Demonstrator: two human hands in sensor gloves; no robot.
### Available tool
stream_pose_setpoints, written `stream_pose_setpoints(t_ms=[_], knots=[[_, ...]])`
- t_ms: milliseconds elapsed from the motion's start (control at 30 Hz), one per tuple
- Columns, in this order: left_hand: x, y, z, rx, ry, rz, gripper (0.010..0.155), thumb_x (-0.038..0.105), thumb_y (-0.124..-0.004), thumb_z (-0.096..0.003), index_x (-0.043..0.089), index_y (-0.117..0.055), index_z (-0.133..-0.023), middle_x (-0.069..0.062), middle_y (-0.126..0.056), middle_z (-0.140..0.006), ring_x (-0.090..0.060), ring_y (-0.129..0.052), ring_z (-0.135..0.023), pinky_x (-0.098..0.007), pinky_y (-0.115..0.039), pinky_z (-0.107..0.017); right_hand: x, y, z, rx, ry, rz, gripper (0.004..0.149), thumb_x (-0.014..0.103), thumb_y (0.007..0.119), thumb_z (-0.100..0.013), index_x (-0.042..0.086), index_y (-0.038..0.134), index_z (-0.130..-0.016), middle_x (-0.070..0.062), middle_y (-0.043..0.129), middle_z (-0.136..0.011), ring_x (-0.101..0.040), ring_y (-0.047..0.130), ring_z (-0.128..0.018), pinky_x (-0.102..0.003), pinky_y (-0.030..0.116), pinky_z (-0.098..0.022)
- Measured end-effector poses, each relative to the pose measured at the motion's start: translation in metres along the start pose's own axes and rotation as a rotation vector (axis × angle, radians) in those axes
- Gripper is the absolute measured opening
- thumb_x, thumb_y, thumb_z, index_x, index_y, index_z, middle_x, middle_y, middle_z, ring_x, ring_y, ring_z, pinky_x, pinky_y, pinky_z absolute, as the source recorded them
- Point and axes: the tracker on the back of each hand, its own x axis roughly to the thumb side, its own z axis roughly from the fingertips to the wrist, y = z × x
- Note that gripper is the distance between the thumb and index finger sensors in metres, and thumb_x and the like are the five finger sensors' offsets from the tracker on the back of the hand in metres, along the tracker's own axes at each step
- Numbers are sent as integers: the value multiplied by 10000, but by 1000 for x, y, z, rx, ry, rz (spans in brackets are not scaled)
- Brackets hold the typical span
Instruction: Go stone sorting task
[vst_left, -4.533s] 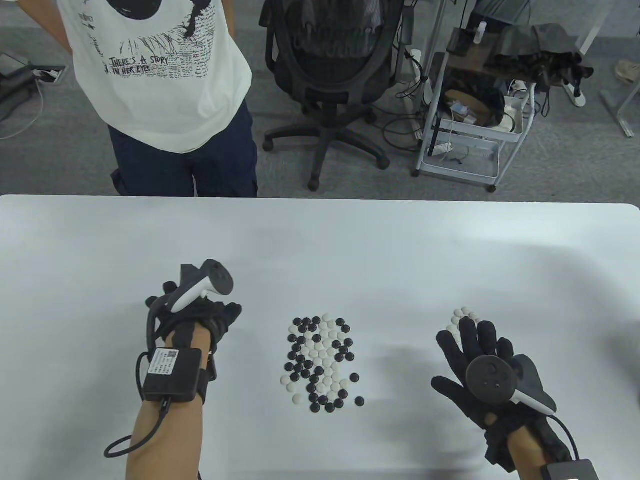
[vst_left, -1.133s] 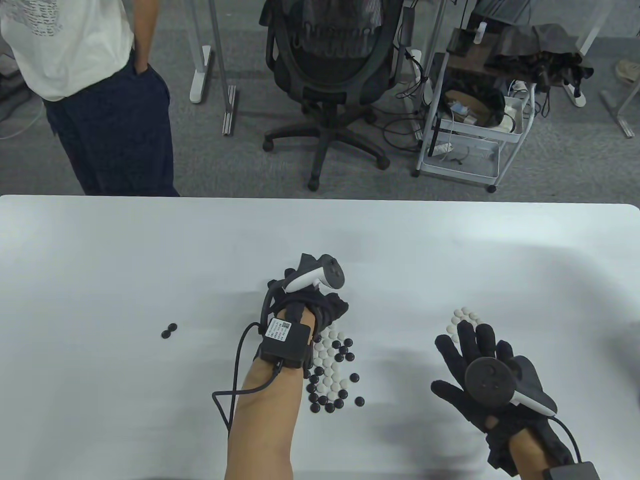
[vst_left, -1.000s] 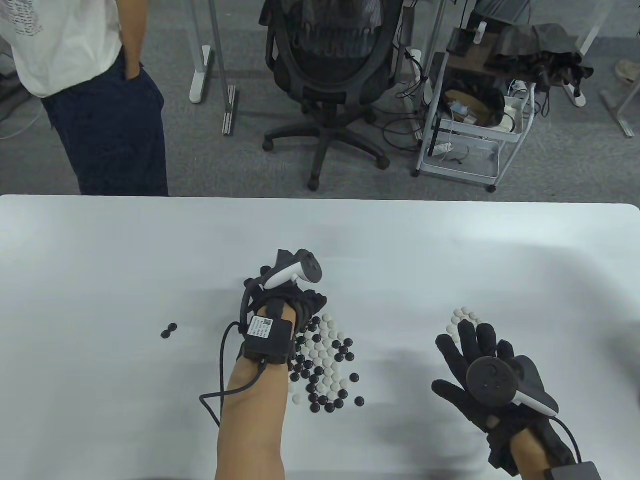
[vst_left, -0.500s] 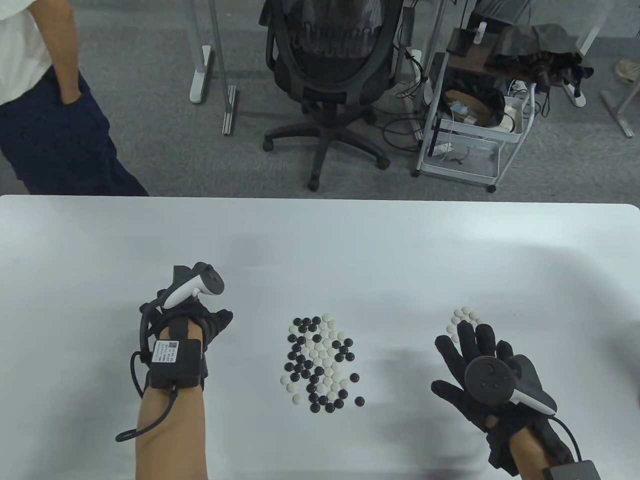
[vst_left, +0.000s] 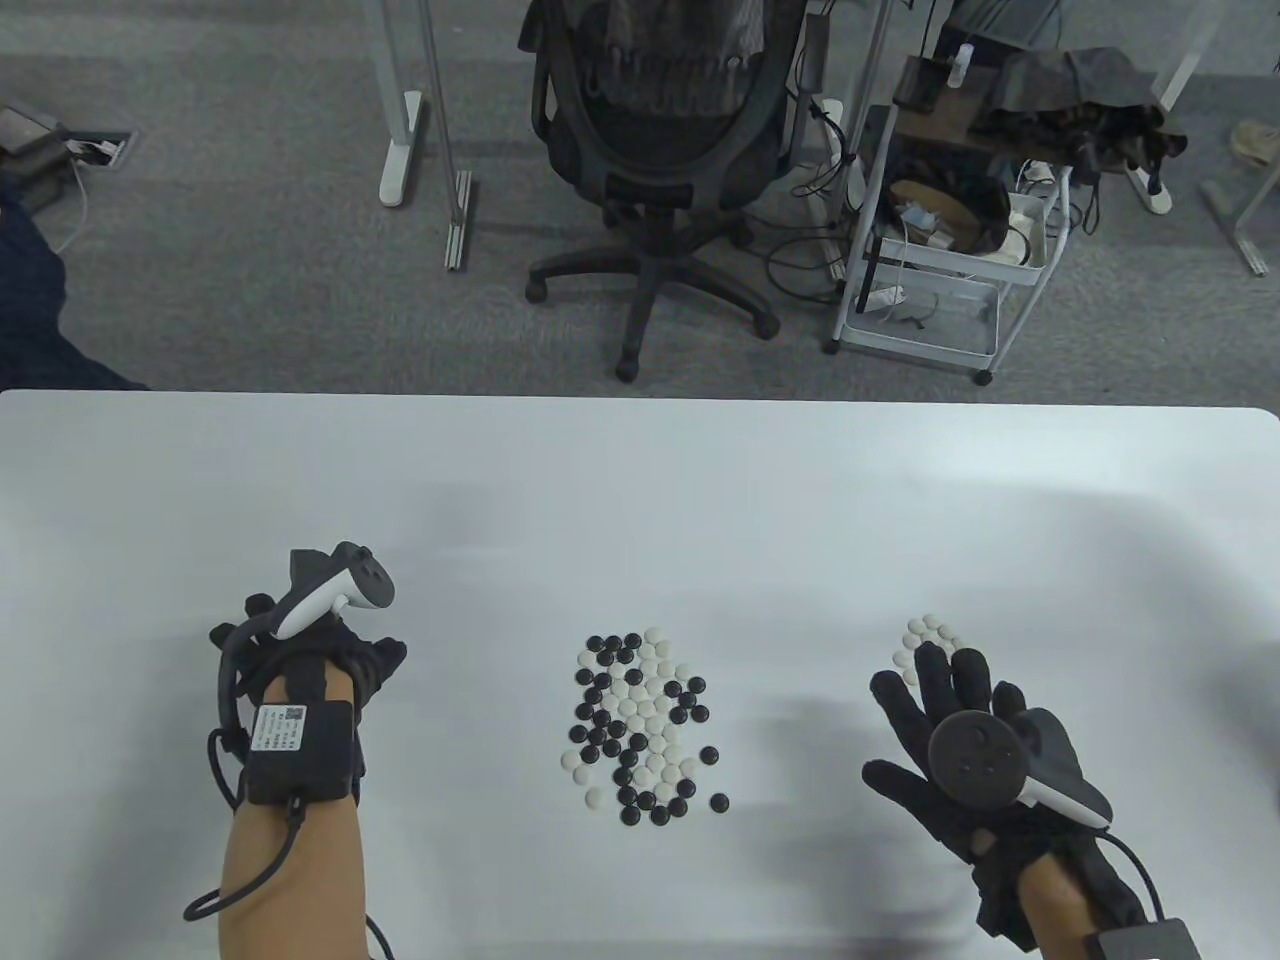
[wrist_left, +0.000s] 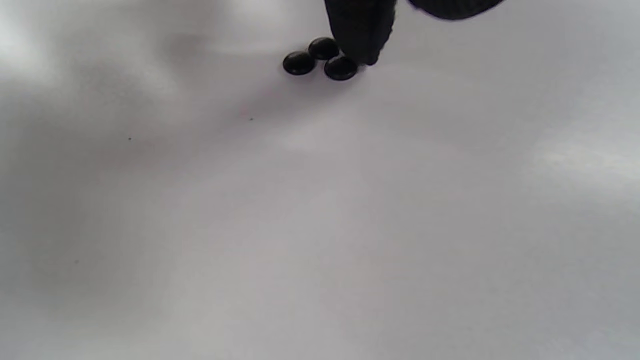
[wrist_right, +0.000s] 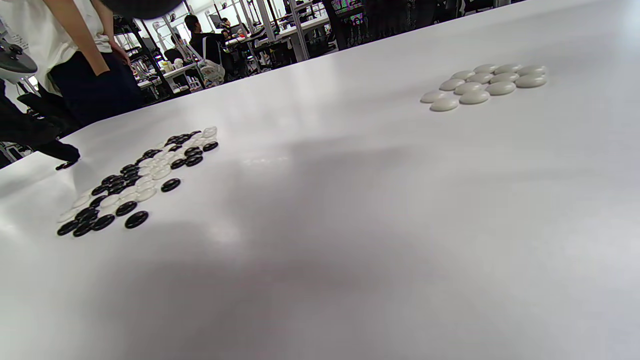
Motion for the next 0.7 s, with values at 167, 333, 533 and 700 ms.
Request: stream_pose_setpoints(t_ms=[167, 333, 533, 700], knots=[[36, 13, 18, 53, -153, -11, 667, 506, -436, -558, 273, -532, -1175, -229, 149, -1145, -561, 196, -930, -829, 50, -562, 0, 0, 0, -1, 0, -1, 790, 538, 497, -546, 118, 178, -1134, -309, -54, -1071, -582, -94, -883, -810, 70, -548], [94, 11, 34, 14, -372, -69, 667, 506, -428, -565, 257, -553, -1172, -261, 102, -1160, -585, 156, -933, -838, 9, -563, 0, 0, 0, -6, 0, -2, 794, 538, 496, -546, 115, 177, -1136, -310, -53, -1070, -582, -93, -883, -811, 72, -548], [152, -4, 37, -1, -494, -175, 654, 491, -410, -567, 274, -519, -1174, -267, 126, -1141, -588, 159, -923, -842, 0, -562, 0, -1, 1, -12, -4, -2, 792, 538, 496, -546, 116, 177, -1135, -310, -53, -1071, -584, -93, -882, -810, 72, -547], [177, -19, 28, -28, -504, -207, 645, 472, -394, -569, 281, -431, -1183, -286, 149, -1121, -593, 171, -910, -842, 8, -549, 0, -1, 2, -12, -4, -3, 794, 538, 497, -546, 114, 174, -1135, -312, -54, -1070, -583, -95, -882, -810, 70, -547]])
